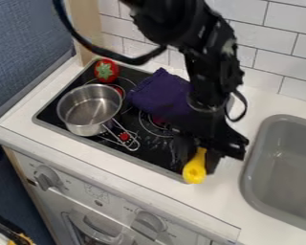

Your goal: Move the yellow knife on the lower right side of the burner

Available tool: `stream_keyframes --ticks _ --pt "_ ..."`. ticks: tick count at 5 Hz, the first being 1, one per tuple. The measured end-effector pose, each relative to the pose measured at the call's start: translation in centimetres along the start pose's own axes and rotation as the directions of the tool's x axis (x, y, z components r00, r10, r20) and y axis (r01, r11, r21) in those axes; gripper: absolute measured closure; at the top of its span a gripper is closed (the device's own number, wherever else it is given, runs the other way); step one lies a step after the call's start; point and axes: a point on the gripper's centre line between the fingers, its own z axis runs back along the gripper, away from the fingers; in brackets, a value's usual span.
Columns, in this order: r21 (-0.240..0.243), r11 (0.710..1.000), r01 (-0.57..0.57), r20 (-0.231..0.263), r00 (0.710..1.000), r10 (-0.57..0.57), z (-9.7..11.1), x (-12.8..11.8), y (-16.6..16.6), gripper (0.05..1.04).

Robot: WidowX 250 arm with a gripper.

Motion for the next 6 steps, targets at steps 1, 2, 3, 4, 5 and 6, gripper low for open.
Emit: stream_keyframes --ticks 1,2,3,4,5,6 --pt "0.014 1.0 -0.003 -0.015 1.0 0.003 -0.7 -1.0 0.7 0.671" --pt "0.018 1.0 0.003 -0.025 1.0 -0.003 -1.3 -1.9 1.1 0.67" --pt "0.027 1.0 0.001 -0.02 1.0 -0.001 -1.5 -2.2 0.9 0.671" --pt "0.023 1.0 0.005 -0.041 0.999 -0.004 -1.5 -2.3 0.8 0.618" --pt "0.05 0.998 -0.031 -0.086 0.996 0.035 -1.6 -2.2 1.1 0.317" --pt "0.041 0.998 -0.051 -0.116 0.992 0.056 -1.3 -2.1 1.5 0.089"
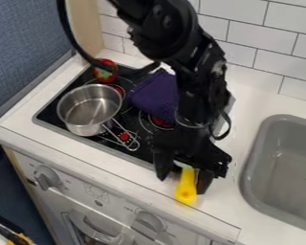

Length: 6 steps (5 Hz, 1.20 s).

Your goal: Move the yellow knife on the lower right side of the burner

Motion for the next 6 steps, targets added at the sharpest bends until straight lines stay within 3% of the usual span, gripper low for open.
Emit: stream_keyframes --ticks 1,2,3,4,5,6 --pt "-0.022 1.0 0.009 -0.048 0.999 -0.01 0.8 0.3 0.6 0.081" --pt "-0.061 0.998 0.021 -0.051 0.998 -0.024 2.5 0.2 0.8 0.083" --pt "-0.098 0.994 0.051 0.0 0.999 -0.052 4.9 0.2 1.2 0.083" --pt "-0.095 0.995 0.014 -0.01 1.0 -0.015 5.7 0.4 2.0 0.083" --pt "-0.024 0.997 0.07 0.018 0.997 -0.07 6.8 1.3 1.6 0.083" --pt "-0.008 0.996 0.086 0.011 0.996 -0.086 6.7 1.8 1.8 0.083"
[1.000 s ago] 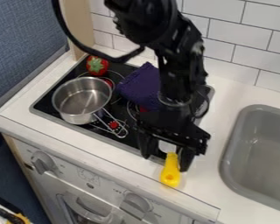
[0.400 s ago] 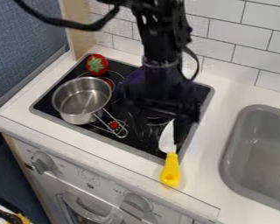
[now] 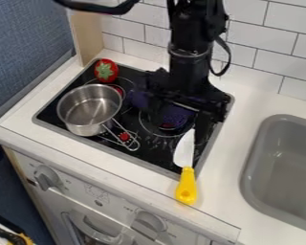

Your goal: Move the yellow knife on the lower right side of the burner

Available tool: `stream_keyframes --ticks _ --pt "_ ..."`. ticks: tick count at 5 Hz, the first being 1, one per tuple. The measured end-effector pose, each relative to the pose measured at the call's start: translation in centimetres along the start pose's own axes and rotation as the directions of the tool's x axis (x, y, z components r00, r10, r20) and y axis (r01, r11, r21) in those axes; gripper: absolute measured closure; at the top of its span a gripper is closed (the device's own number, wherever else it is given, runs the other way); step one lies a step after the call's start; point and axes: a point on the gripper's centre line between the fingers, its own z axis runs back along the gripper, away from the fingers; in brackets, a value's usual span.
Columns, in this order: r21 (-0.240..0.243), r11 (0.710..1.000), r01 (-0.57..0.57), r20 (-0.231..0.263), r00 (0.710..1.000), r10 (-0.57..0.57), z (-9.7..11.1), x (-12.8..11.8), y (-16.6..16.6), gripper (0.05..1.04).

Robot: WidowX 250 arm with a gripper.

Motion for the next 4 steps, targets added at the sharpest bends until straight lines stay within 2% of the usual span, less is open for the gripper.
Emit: stream_keyframes --ticks 1,2,3,4 --pt "0.007 0.999 -0.046 0.062 0.997 0.046 0.3 1.5 -0.4 0.083" --pt "0.025 0.998 -0.064 0.088 0.994 0.062 0.6 3.9 -1.6 0.083" --pt "0.005 0.998 -0.068 0.081 0.994 0.068 0.8 6.3 -2.6 0.083" --pt "0.019 0.996 -0.092 0.066 0.994 0.091 -0.1 8.6 -3.6 0.083"
